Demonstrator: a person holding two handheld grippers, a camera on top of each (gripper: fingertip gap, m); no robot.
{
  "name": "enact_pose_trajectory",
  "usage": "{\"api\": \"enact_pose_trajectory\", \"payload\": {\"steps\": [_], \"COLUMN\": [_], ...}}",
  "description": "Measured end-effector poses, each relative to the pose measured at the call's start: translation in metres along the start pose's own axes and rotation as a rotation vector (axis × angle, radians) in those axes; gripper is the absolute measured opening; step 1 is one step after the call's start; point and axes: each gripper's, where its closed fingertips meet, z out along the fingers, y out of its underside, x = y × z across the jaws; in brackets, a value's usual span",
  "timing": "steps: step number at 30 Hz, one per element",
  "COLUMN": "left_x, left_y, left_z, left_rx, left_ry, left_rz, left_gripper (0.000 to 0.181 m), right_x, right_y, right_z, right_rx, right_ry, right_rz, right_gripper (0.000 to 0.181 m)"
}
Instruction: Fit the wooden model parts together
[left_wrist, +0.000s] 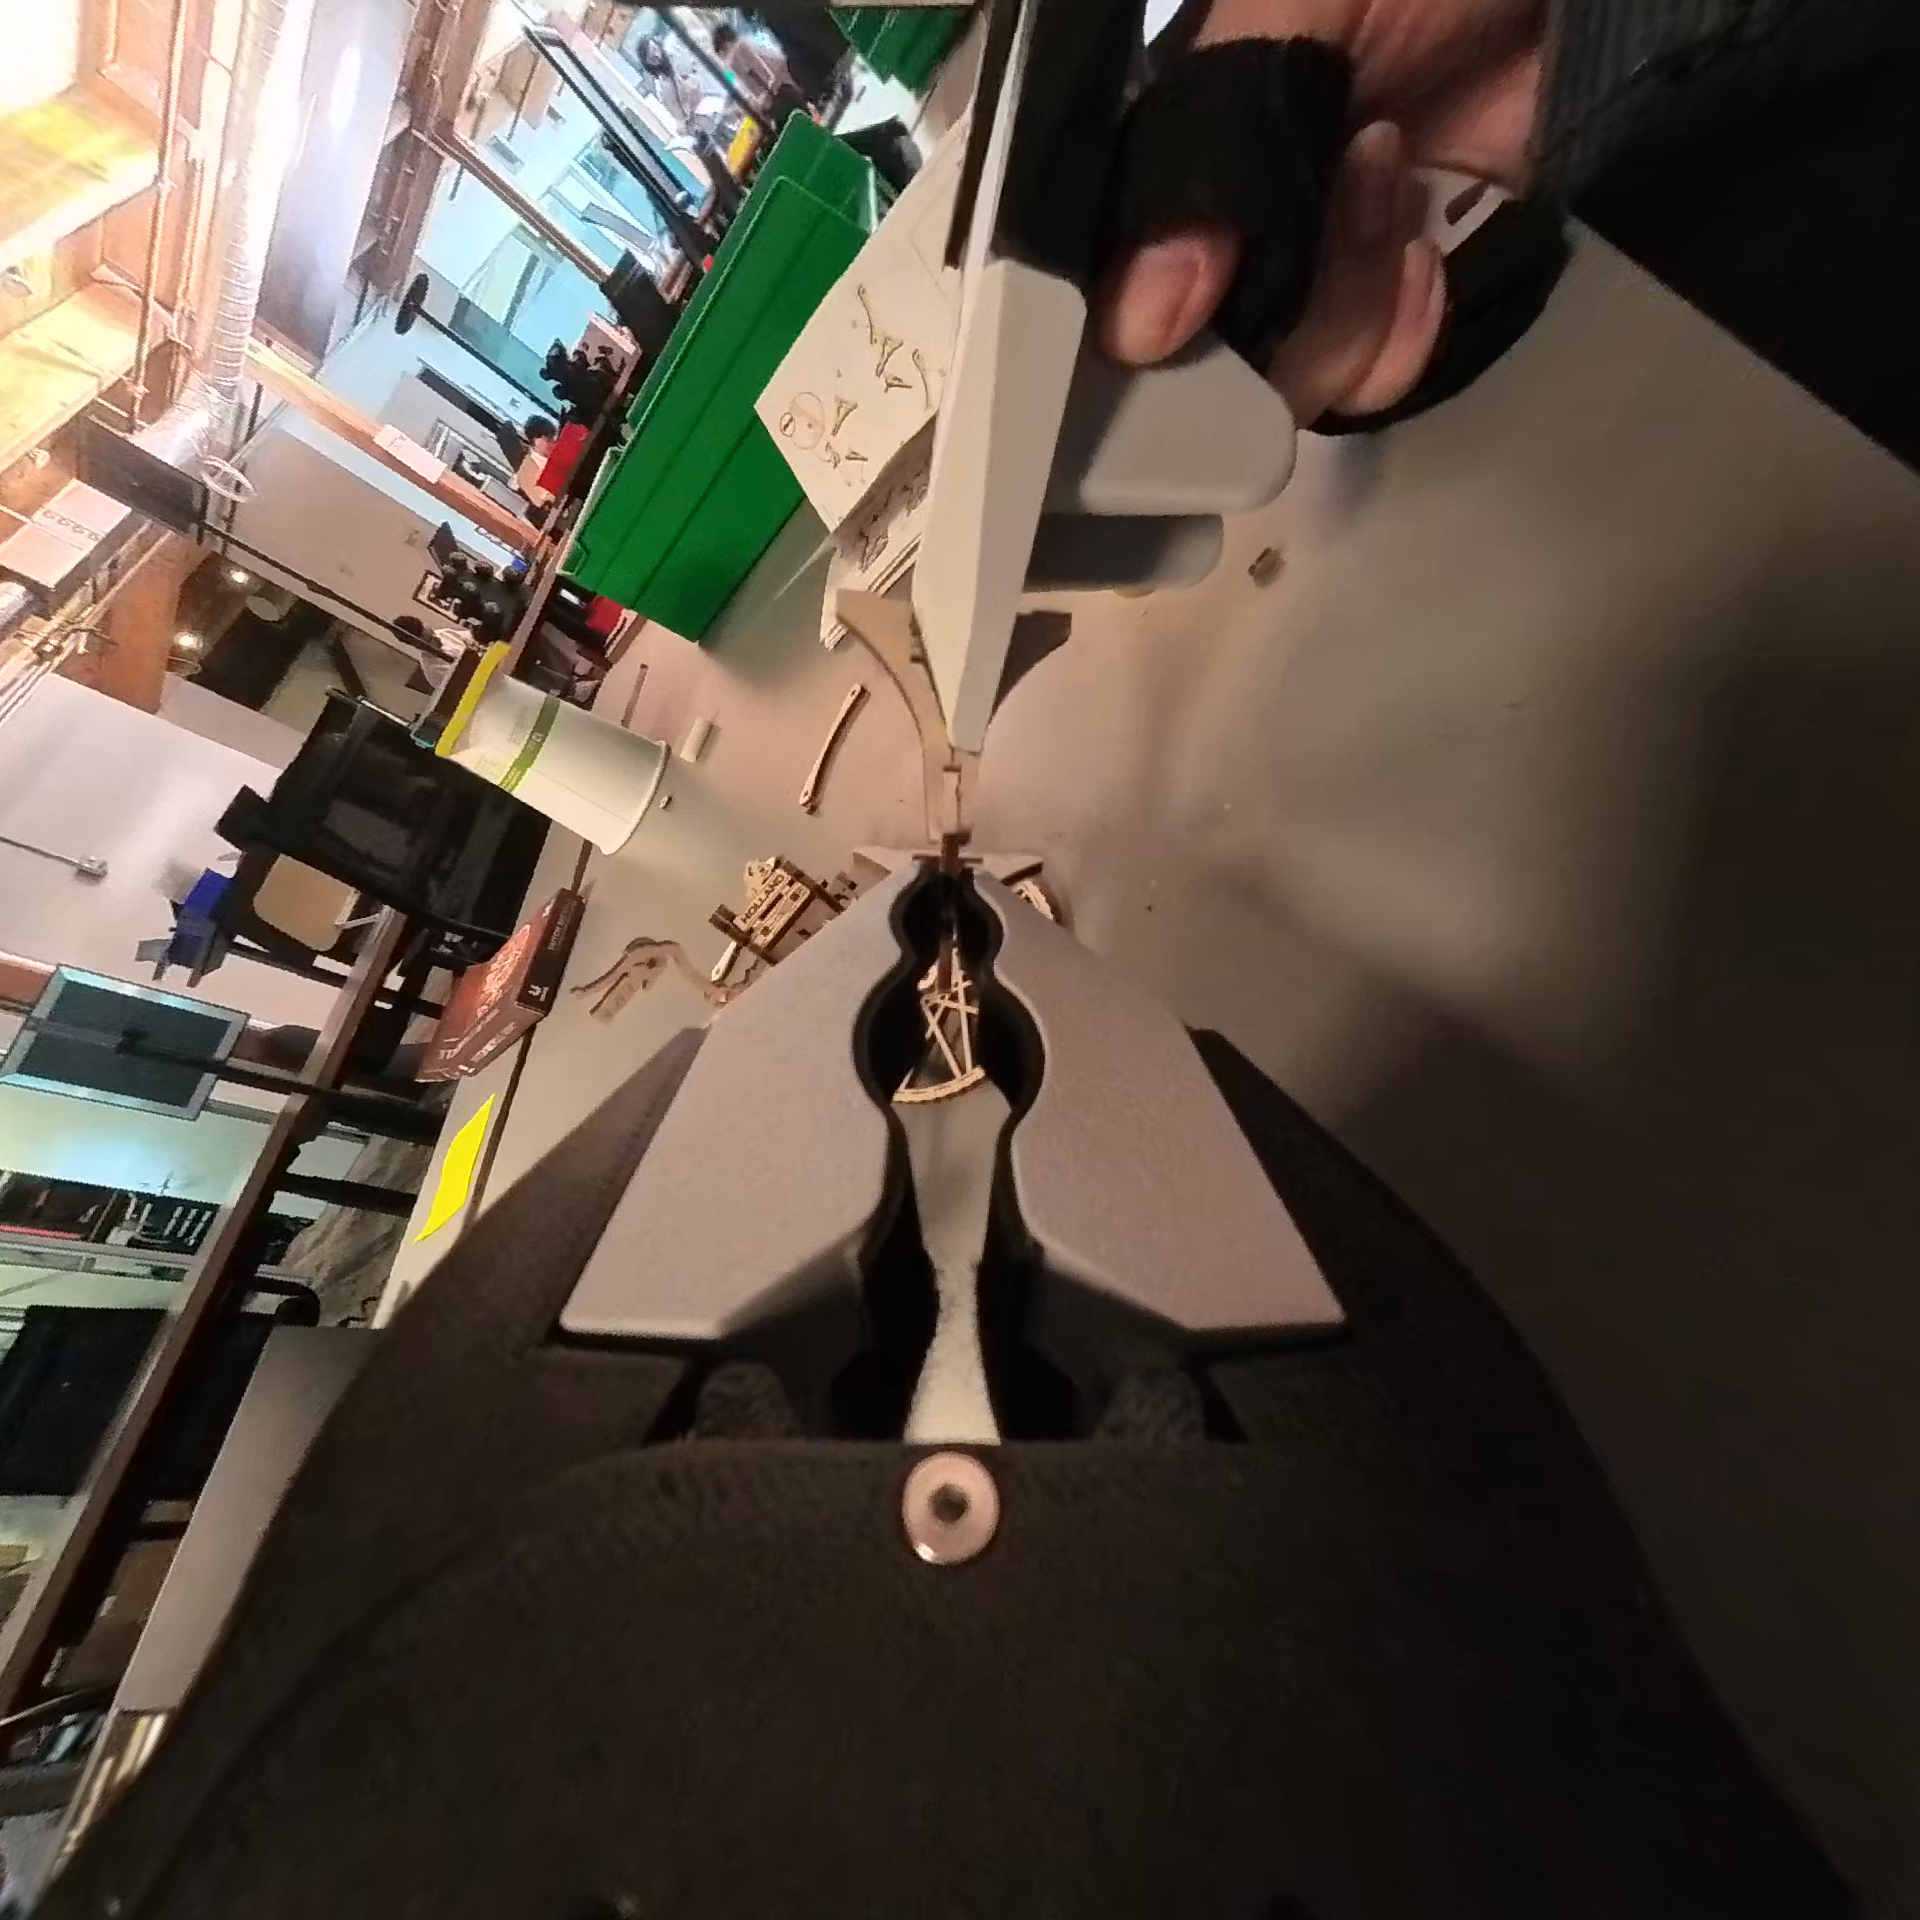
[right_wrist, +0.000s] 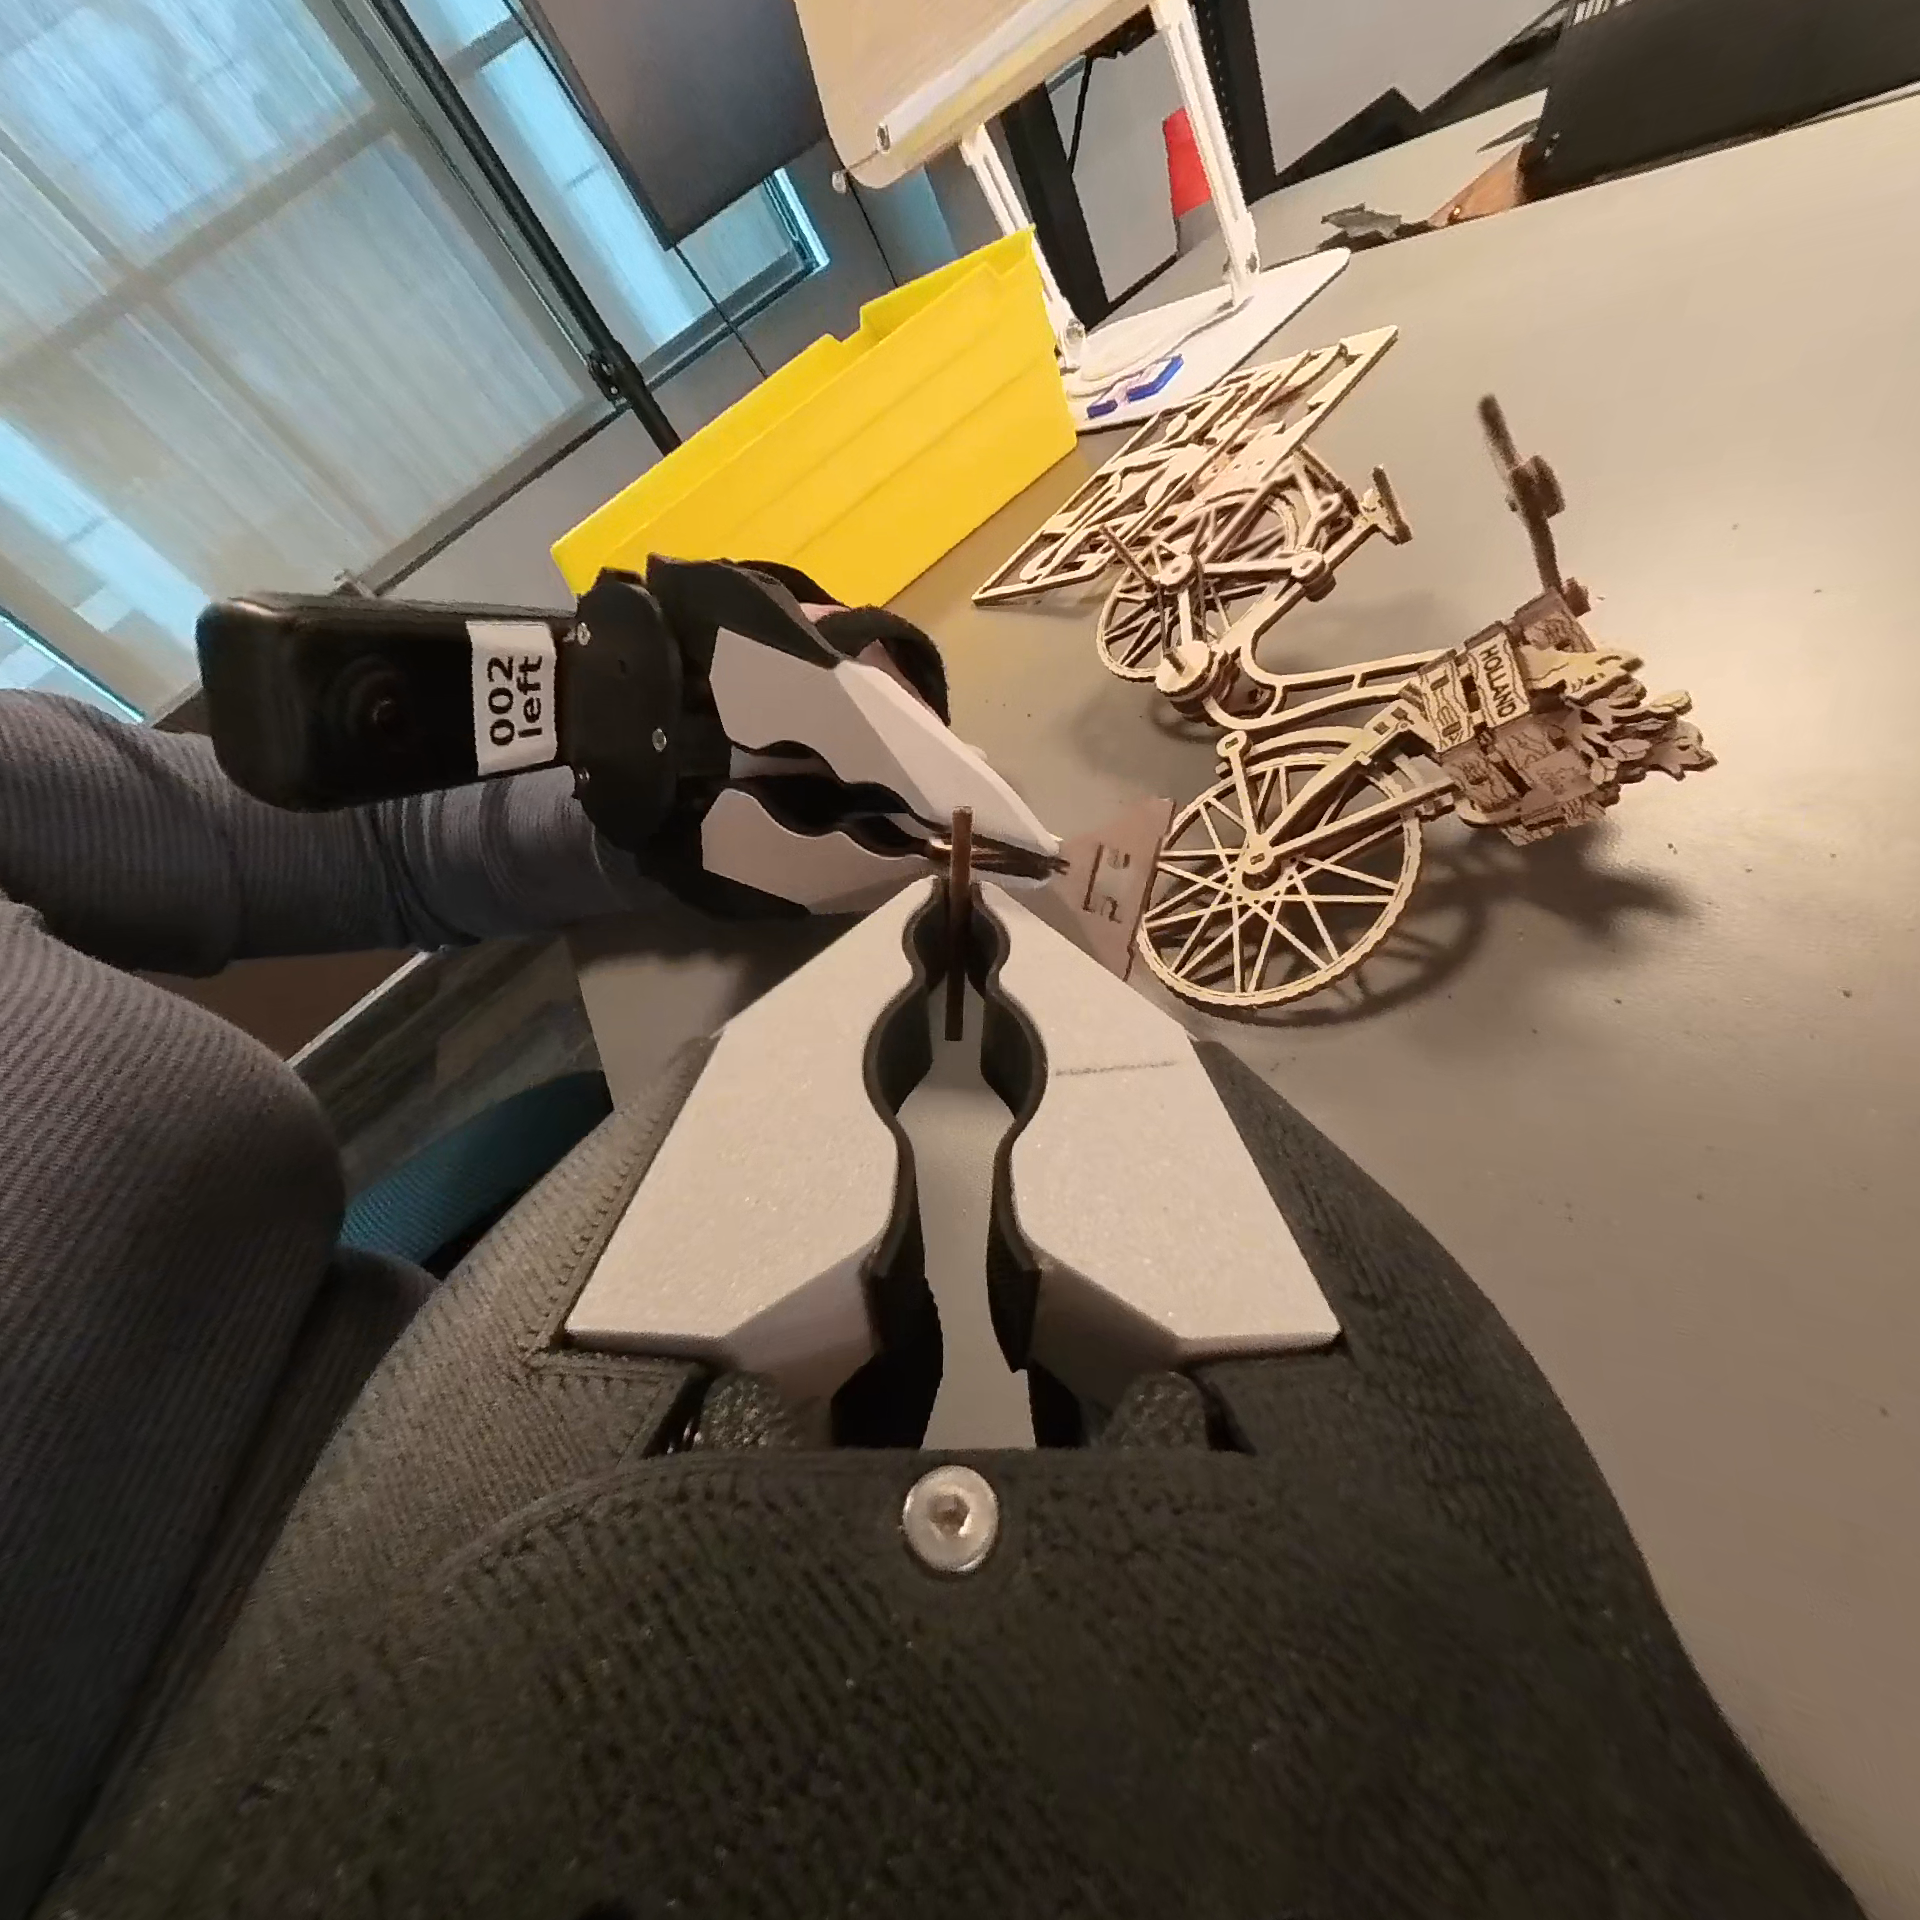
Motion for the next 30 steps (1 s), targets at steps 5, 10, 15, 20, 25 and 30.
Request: {"api": "enact_pose_trajectory", "payload": {"steps": [5, 10, 15, 20, 25, 30], "left_x": [0.001, -0.001, 0.001, 0.001, -0.002, -0.001], "left_y": [0.001, 0.006, 0.004, 0.007, 0.010, 0.012], "left_z": [0.001, 0.002, 0.003, 0.004, 0.004, 0.004], "left_rx": [-0.022, -0.053, -0.060, -0.085, -0.106, -0.103], "left_ry": [-0.002, -0.006, -0.008, -0.017, -0.034, -0.013], "left_rz": [0.000, -0.034, -0.051, -0.016, -0.026, -0.063], "left_gripper": [0.000, 0.000, 0.000, 0.000, 0.000, 0.000], "right_x": [0.002, 0.005, 0.005, 0.007, 0.009, 0.010], "right_y": [0.001, 0.001, 0.001, 0.002, -0.001, 0.000], "right_z": [0.001, 0.004, 0.002, 0.004, 0.006, 0.007], "right_rx": [-0.011, -0.006, 0.003, -0.008, 0.020, 0.002], "right_ry": [0.021, 0.104, 0.053, 0.082, 0.093, 0.157], "right_rz": [-0.008, -0.053, 0.015, 0.007, 0.048, -0.042], "right_gripper": [0.000, 0.000, 0.000, 0.000, 0.000, 0.000]}}
